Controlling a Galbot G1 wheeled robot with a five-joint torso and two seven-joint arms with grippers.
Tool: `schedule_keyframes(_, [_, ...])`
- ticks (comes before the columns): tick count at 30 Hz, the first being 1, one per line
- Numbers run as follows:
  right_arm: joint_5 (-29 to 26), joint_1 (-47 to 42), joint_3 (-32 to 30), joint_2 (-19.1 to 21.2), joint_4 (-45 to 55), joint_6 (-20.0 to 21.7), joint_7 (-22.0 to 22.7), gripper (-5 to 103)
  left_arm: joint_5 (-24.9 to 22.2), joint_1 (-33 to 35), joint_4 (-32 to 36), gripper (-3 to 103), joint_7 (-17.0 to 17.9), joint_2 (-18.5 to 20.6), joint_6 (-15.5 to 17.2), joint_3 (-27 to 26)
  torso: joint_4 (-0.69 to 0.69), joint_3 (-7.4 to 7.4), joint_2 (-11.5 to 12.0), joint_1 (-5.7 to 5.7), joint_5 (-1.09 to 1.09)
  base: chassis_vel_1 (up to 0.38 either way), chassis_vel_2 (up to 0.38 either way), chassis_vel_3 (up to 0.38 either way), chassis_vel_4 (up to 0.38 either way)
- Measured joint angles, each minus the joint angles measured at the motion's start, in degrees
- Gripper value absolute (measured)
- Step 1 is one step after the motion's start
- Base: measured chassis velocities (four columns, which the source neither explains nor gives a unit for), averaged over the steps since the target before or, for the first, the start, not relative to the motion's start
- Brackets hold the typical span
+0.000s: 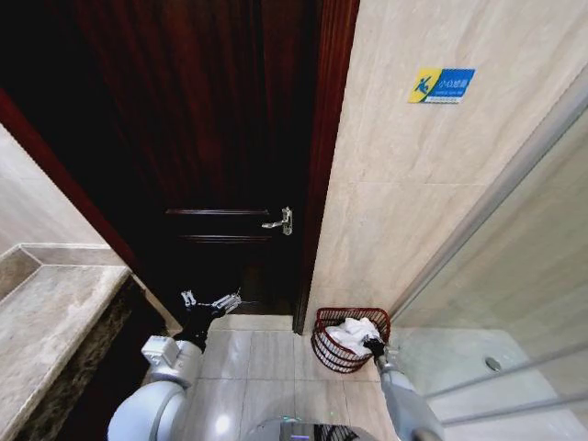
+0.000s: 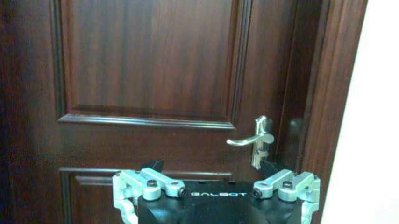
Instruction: Discard the used towel into the hamper.
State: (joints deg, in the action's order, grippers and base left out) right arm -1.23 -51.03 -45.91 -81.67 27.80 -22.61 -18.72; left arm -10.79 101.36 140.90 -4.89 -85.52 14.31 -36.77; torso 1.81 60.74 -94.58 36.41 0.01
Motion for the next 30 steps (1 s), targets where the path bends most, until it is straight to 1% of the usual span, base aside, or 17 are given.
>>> schedule_keyframes(1, [0.88, -0.27, -0.11, -0.06, 0.28, 1.25, 0.16, 5, 0.00, 0.00, 0.00, 100, 0.00, 0.00, 0.00, 0.00, 0.00, 0.00, 0.00, 0.00, -0.01, -0.177, 0.172, 0.173, -0.171])
schedule_keyframes(3, [1.34, -0.37, -0.18, -0.06, 0.33, 1.89, 0.18, 5, 0.00, 0.00, 0.00, 100, 0.00, 0.00, 0.00, 0.00, 0.00, 0.00, 0.00, 0.01, -0.03, -0.177, 0.172, 0.173, -0.166])
schedule_keyframes(4, [2.64, -0.61, -0.39, 0.00, 0.20, 3.32, 0.19, 5, 0.00, -0.01, 0.00, 100, 0.00, 0.00, 0.00, 0.00, -0.01, 0.02, 0.02, 0.06, -0.01, -0.124, 0.172, 0.204, -0.183])
schedule_keyframes(5, [3.91, -0.76, -0.70, 0.05, -0.17, 4.66, 0.13, 5, 0.00, -0.01, 0.00, 100, 0.00, 0.00, 0.00, 0.00, 0.01, 0.03, 0.04, 0.11, 0.01, -0.124, 0.139, 0.163, -0.183])
schedule_keyframes(6, [3.91, -0.76, -0.70, 0.05, -0.17, 4.66, 0.13, 5, 0.00, -0.01, 0.00, 100, 0.00, 0.00, 0.00, 0.00, 0.01, 0.03, 0.04, 0.11, 0.01, -0.124, 0.139, 0.163, -0.183])
schedule_keyframes(7, [4.60, -0.91, -0.92, 0.06, -0.39, 5.53, -0.09, 5, 0.00, -0.01, 0.00, 100, 0.00, 0.00, 0.00, 0.00, 0.02, 0.03, 0.04, 0.12, 0.02, -0.129, 0.139, 0.090, -0.029])
schedule_keyframes(8, [5.42, -1.33, -1.23, 0.03, -0.42, 6.52, -0.47, 5, 0.00, -0.01, 0.00, 100, 0.00, 0.00, 0.00, 0.00, 0.01, 0.02, 0.04, 0.11, -0.01, -0.103, 0.090, 0.090, -0.025])
schedule_keyframes(9, [6.29, -1.74, -1.54, -0.08, -0.33, 7.34, -0.78, 5, 0.00, -0.01, 0.00, 100, 0.00, 0.00, 0.00, 0.00, -0.03, 0.02, 0.04, 0.08, -0.04, -0.103, 0.041, 0.008, -0.025])
schedule_keyframes(11, [7.20, -2.01, -1.91, -0.25, -0.31, 7.96, -1.12, 5, 0.00, -0.01, 0.00, 100, 0.00, 0.01, 0.00, 0.00, -0.04, 0.02, 0.04, 0.06, -0.02, -0.051, 0.021, 0.004, -0.013])
schedule_keyframes(12, [8.75, -2.23, -2.51, -0.52, -0.36, 8.73, -1.67, 5, 0.00, -0.01, 0.00, 100, 0.00, 0.00, 0.00, 0.00, -0.02, 0.01, 0.03, 0.03, 0.01, 0.000, 0.000, 0.000, 0.000])
schedule_keyframes(13, [9.56, -2.26, -2.86, -0.62, -0.61, 9.18, -2.09, 5, 0.00, 0.00, 0.00, 100, 0.00, 0.00, 0.00, 0.00, -0.01, 0.00, 0.01, 0.00, 0.00, 0.000, 0.000, 0.000, 0.000])
schedule_keyframes(15, [10.24, -2.23, -3.14, -0.72, -1.06, 9.60, -2.40, 5, 0.00, 0.00, 0.00, 100, 0.00, 0.00, 0.00, 0.00, 0.00, -0.01, 0.00, -0.03, -0.03, 0.036, -0.018, -0.015, 0.040])
schedule_keyframes(18, [13.01, -1.50, -5.06, -1.20, -2.82, 9.80, -2.75, 5, 0.00, 0.02, 0.00, 100, 0.00, 0.00, 0.00, 0.00, 0.01, -0.01, -0.01, -0.05, 0.01, 0.061, -0.050, -0.042, 0.068])
schedule_keyframes(23, [15.10, -0.60, -7.02, -1.82, -3.74, 9.81, -2.62, 5, 0.00, 0.01, 0.00, 100, 0.00, 0.00, 0.00, 0.00, 0.00, -0.01, -0.01, -0.03, -0.02, 0.012, -0.010, -0.010, 0.012])
schedule_keyframes(26, [15.21, 0.46, -8.02, -1.97, -4.96, 9.46, -1.74, 5, 0.00, 0.00, 0.00, 100, 0.00, 0.00, 0.00, 0.00, -0.01, 0.01, 0.00, 0.03, -0.01, 0.000, 0.000, 0.000, 0.000])
schedule_keyframes(27, [14.44, 1.18, -8.47, -1.96, -5.76, 8.84, -0.92, 5, 0.00, 0.00, 0.00, 100, 0.00, 0.00, 0.00, 0.00, 0.00, 0.01, 0.01, 0.04, 0.00, 0.000, 0.000, 0.000, 0.000])
schedule_keyframes(30, [13.80, 1.49, -8.52, -1.77, -5.94, 8.52, -0.40, 5, 0.00, -0.01, 0.00, 100, 0.00, 0.00, 0.00, 0.00, 0.00, 0.01, 0.01, 0.04, 0.00, 0.000, 0.000, 0.000, 0.000])
